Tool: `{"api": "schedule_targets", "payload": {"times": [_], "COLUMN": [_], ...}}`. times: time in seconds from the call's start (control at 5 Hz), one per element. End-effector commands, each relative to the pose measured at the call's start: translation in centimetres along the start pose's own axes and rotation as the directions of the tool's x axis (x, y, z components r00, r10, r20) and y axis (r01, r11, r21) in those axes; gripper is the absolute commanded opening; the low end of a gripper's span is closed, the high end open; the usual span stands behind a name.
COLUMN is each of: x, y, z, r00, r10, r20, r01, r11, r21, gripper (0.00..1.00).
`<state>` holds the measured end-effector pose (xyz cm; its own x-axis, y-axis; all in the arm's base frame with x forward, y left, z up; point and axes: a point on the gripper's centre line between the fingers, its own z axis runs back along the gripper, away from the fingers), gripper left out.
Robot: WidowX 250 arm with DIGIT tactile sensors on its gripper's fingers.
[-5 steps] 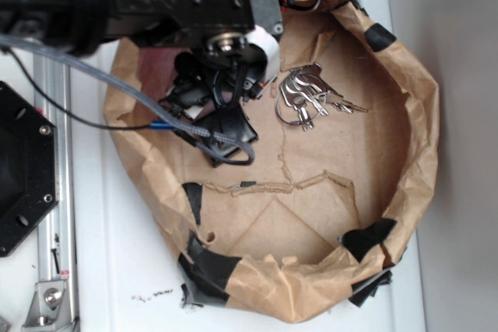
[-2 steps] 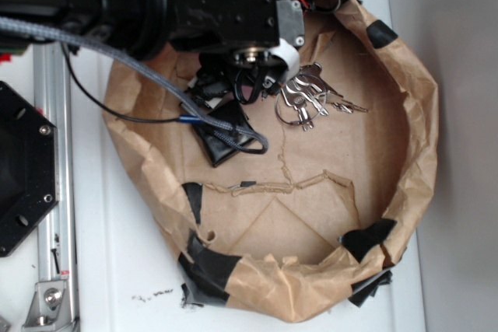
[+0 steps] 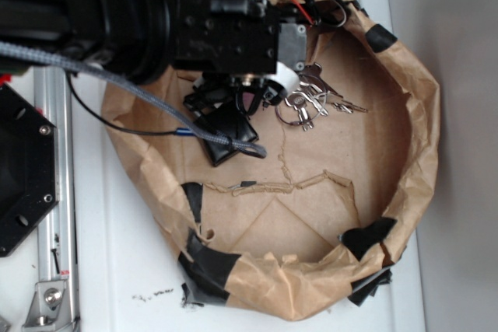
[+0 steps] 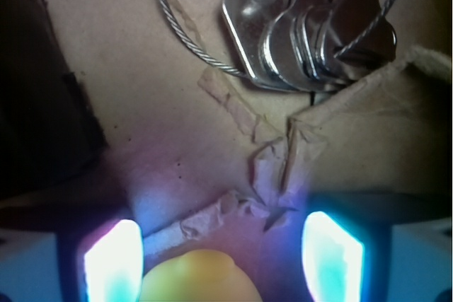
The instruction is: Grab the yellow duck.
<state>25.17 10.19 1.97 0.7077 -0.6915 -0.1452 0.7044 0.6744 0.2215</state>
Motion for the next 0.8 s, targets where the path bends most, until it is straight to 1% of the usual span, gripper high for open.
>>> {"api": "schedule_targets", "payload": {"times": [0.0,0.2,0.6], "x": [0.2,0.1,0.2], "y": [-0.3,-0.1,0.5], "z": [1.3,3.0,7.7], "r00": [0.997,0.994,0.972], "r10": [0.052,0.067,0.123], "r20": [0.050,0.085,0.200], "r01": [-0.051,-0.067,-0.125], "r11": [0.998,0.998,0.992], "r21": [-0.020,-0.012,-0.003], "gripper": [0.00,0.00,0.00]}}
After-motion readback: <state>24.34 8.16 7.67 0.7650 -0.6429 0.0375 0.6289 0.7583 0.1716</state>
